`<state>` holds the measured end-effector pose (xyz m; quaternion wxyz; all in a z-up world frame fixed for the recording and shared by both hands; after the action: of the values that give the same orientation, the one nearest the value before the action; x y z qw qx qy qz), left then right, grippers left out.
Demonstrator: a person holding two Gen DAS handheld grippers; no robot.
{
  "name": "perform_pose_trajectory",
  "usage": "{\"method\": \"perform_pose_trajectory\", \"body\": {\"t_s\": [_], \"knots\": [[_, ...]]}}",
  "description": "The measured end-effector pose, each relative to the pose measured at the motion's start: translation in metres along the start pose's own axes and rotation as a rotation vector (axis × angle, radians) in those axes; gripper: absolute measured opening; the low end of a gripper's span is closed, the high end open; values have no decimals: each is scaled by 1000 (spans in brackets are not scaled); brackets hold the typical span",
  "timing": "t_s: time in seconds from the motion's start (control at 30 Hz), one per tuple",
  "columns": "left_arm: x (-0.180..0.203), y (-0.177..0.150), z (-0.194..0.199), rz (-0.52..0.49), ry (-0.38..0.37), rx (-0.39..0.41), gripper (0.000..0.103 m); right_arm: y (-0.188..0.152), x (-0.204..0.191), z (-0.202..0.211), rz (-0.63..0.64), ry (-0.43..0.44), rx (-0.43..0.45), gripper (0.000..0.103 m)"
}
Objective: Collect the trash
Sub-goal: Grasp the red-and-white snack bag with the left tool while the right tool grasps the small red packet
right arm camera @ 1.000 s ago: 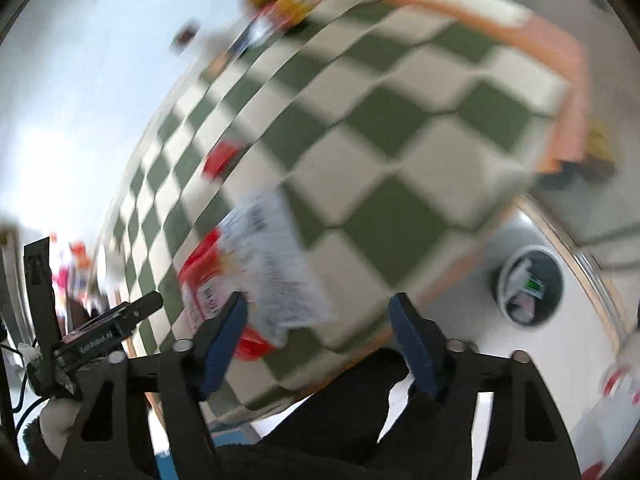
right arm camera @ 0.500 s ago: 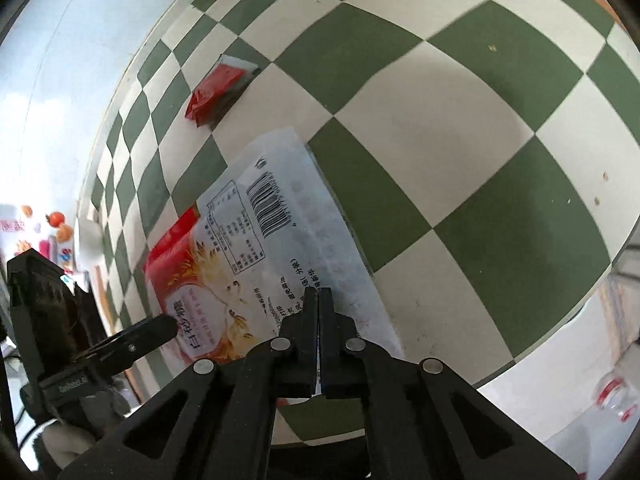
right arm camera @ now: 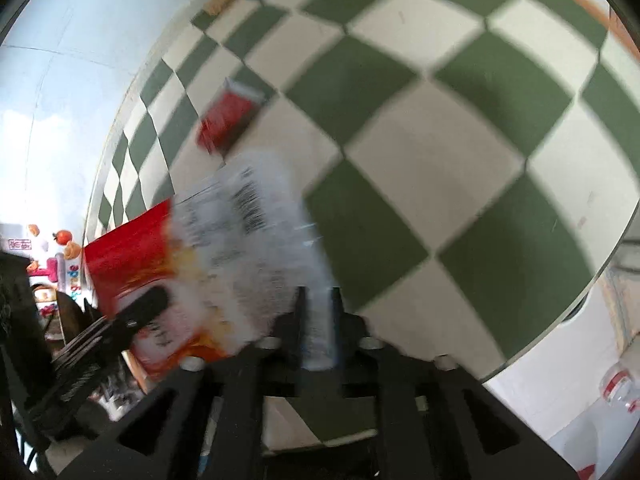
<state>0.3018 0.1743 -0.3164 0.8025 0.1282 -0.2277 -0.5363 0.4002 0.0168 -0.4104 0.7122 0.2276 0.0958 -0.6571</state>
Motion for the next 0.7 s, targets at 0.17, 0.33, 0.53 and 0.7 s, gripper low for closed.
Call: {"method": "perform_pose_trajectory", "body": {"t_s": [0.17,0.33,0.53,0.7], "knots": [[-55,32,28,29,120,84,6,50,-42,-14,68,26,40,60],[-92,52,14,39,277,112,6,92,-98,-67,231,-56,35,64],[-117,71,-22,39,376,93,6,97,-130,-120,454,-213,9,59],[-116,78,-31,24,383,89,6,93,-128,-122,506,-263,69,18]]}}
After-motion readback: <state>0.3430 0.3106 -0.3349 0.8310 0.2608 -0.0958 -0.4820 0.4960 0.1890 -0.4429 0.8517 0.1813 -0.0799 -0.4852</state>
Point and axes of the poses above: each gripper's, at about its wrist camera, not at the fingertips, and z roughly against the way its jaws point, x to its right, y to its top, the point moved 2 cm from there along -z, roughly the way its jaws point, and after that the axes turned 12 degrees about x, right-handed, at the moved point
